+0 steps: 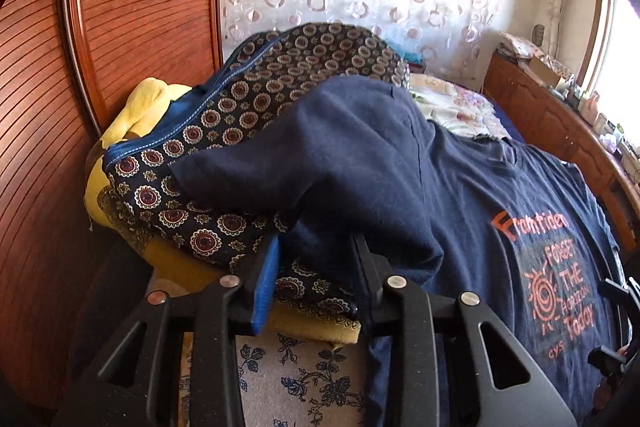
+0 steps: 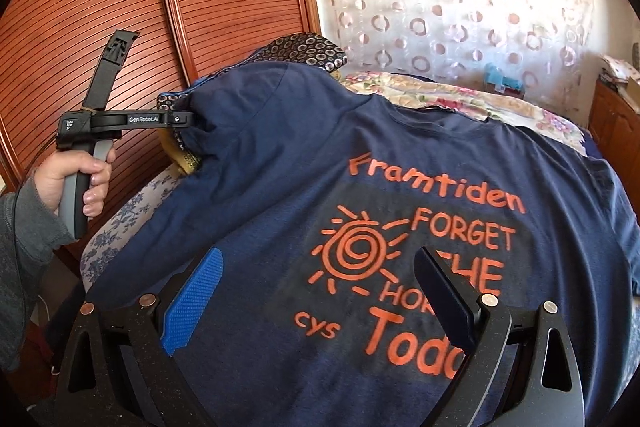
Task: Fold small clothes
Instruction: 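Grasp the navy T-shirt's side edge with the left tool and fold it inward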
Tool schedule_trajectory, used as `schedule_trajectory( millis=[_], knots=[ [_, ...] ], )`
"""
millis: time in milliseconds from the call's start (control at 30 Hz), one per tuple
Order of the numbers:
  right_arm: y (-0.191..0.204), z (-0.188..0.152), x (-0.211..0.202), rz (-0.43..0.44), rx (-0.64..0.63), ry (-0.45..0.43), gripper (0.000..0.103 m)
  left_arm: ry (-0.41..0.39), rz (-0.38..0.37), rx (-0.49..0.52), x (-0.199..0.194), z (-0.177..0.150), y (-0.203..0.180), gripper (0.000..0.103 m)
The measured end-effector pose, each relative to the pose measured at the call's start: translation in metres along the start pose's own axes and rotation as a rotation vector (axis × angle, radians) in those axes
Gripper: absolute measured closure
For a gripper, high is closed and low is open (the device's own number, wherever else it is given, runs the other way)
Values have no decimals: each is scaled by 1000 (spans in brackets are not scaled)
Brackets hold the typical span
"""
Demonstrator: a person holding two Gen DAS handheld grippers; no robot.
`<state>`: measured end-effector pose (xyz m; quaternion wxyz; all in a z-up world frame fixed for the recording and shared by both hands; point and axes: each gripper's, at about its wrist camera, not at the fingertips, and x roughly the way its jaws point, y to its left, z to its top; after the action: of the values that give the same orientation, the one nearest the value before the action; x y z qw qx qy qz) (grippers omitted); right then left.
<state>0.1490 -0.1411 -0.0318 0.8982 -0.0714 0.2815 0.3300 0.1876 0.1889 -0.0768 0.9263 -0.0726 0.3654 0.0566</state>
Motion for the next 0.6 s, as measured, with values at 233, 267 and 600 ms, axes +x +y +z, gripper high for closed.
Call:
schedule_trajectory(
  millis=[233, 267, 600],
  knots=[
    [2, -4, 2, -14, -9, 7, 6, -150, -68, 90, -42, 5, -28, 97],
    [3, -3, 5, -18, -5, 6, 6, -149, -81, 100, -45, 7, -33, 98],
    [-22, -6, -12, -64, 66, -15, 6, -47, -246, 250, -51, -14, -106, 97]
  ],
)
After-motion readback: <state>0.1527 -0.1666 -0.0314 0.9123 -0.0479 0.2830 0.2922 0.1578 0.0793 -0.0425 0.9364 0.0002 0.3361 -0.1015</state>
